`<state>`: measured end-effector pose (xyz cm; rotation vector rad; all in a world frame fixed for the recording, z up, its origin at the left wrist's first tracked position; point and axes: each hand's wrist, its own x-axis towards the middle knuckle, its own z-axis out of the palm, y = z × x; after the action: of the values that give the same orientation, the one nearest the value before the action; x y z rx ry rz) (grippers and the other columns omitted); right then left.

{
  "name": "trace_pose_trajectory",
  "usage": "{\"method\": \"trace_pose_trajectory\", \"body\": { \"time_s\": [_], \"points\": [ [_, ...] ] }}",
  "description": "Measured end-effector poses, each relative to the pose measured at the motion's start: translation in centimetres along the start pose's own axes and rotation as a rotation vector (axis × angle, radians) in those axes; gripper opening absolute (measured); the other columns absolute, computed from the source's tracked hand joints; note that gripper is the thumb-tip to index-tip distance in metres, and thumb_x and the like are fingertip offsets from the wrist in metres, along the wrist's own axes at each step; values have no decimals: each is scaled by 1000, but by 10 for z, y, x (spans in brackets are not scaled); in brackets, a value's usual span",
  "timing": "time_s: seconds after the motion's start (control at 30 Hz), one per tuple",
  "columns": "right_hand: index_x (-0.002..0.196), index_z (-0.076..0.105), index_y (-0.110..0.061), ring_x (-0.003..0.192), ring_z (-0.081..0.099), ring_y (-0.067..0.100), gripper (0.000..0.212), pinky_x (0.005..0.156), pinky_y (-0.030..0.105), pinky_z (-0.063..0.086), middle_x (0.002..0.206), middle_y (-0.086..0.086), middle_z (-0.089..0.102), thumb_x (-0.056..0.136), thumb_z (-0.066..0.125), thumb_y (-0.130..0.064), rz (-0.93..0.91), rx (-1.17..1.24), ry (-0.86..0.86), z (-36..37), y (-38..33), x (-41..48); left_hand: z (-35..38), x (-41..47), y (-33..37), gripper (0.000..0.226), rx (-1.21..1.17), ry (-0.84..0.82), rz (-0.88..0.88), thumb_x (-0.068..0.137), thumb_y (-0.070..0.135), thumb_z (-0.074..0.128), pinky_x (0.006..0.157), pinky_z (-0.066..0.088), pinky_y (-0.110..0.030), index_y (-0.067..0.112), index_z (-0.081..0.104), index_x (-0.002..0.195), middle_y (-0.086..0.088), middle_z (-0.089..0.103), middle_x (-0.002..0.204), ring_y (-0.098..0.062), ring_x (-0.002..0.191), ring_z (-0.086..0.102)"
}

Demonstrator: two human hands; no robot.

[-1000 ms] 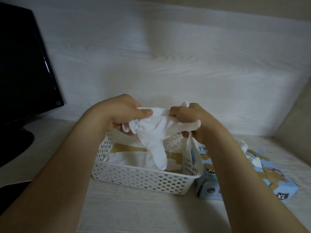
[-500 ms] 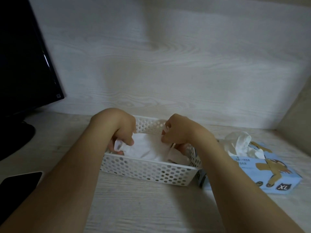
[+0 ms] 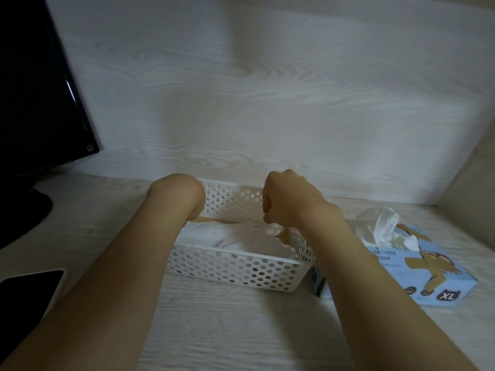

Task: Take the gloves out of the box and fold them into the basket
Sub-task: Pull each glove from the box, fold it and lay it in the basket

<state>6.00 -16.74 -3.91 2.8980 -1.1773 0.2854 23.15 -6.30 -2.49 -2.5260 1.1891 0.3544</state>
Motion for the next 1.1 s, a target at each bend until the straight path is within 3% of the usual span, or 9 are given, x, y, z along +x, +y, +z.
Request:
{"method": "trace_pose_trajectory", "body": {
  "time_s": [0.07,0.2,0.4,0.47,0.6,0.73,0.8,0.93,1.1],
  "points": [
    [98,76,-15,70,72,23,16,74,44,66,92,6,73,86,84,-23,-46,78,-120,-4,-1,-4,-5,-2,3,17,-4,27,-50,101,17,66,78,47,-32,10,66,85,4,65,67,-15,72,58],
    [117,75,-24,62,76,20,32,68,42,68,85,4,75,87,85,-29,-38,120,-409,-7,-4,-15,-7,-5,7,31,-3,110,80,91,30,80,82,55,-36,14,67,114,0,66,98,-23,92,66],
    [126,70,-27,53,68,14,48,71,40,67,75,1,70,83,89,-31,-47,68,-456,-1,-5,-16,0,-13,12,51,-89,-163,152,82,49,86,87,61,-40,19,64,118,-1,71,101,-21,89,75],
    [122,70,-24,63,72,17,46,76,44,67,88,0,70,82,90,-35,-64,51,-399,-1,-8,-17,-2,-17,14,49,-35,-139,136,84,51,84,77,59,-33,16,63,112,1,66,93,-17,73,68],
    [118,70,-20,97,68,29,39,85,42,58,116,5,63,90,80,-47,-87,92,-147,-7,-13,-15,-7,-31,25,53,-7,-45,147,91,41,80,60,52,-29,14,60,132,1,57,87,-16,67,60],
    [108,71,-17,84,66,32,20,67,37,50,101,8,69,100,61,-33,-46,35,181,-19,-3,-34,-10,-38,45,26,-201,118,338,96,34,71,63,65,-37,9,68,103,-9,72,88,-21,59,72],
    [108,70,-18,82,65,34,18,65,36,48,96,8,68,96,59,-26,18,41,333,-25,9,-51,-11,-45,63,19,-335,183,489,98,29,64,65,67,-44,12,69,103,-13,76,86,-23,62,76],
    [94,69,-21,68,61,27,15,59,32,44,75,-2,67,84,60,-26,140,160,668,-34,43,-84,-9,-65,101,18,-515,362,749,100,33,62,74,64,-39,20,69,110,-1,73,94,-16,74,73],
    [76,68,-27,71,63,11,16,66,36,55,73,-12,67,74,56,-37,77,377,637,-29,91,-110,2,-76,125,13,-463,485,819,95,38,63,82,57,-37,28,70,100,8,64,96,-13,90,63]
  ]
}}
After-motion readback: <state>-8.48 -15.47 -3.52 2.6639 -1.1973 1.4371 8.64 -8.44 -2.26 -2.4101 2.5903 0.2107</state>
